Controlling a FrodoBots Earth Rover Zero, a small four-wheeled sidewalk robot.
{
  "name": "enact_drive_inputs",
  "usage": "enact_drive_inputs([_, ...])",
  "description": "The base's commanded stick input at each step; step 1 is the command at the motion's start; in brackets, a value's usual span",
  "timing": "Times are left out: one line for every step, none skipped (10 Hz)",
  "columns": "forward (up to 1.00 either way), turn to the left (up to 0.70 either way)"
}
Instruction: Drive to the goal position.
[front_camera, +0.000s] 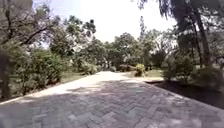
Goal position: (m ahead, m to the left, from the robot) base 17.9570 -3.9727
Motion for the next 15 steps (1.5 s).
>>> enact_drive_inputs([0.50,0.00])
enact_drive_inputs([0.50,0.00])
enact_drive_inputs([0.50,0.00])
enact_drive_inputs([0.50,0.00])
enact_drive_inputs([0.50,0.00])
enact_drive_inputs([0.50,0.00])
enact_drive_inputs([0.50,0.00])
enact_drive_inputs([0.50,0.00])
enact_drive_inputs([0.50,0.00])
enact_drive_inputs([0.50,0.00])
enact_drive_inputs([0.50,0.00])
enact_drive_inputs([0.50,0.00])
enact_drive_inputs([0.50,0.00])
enact_drive_inputs([0.50,0.00])
enact_drive_inputs([0.50,0.00])
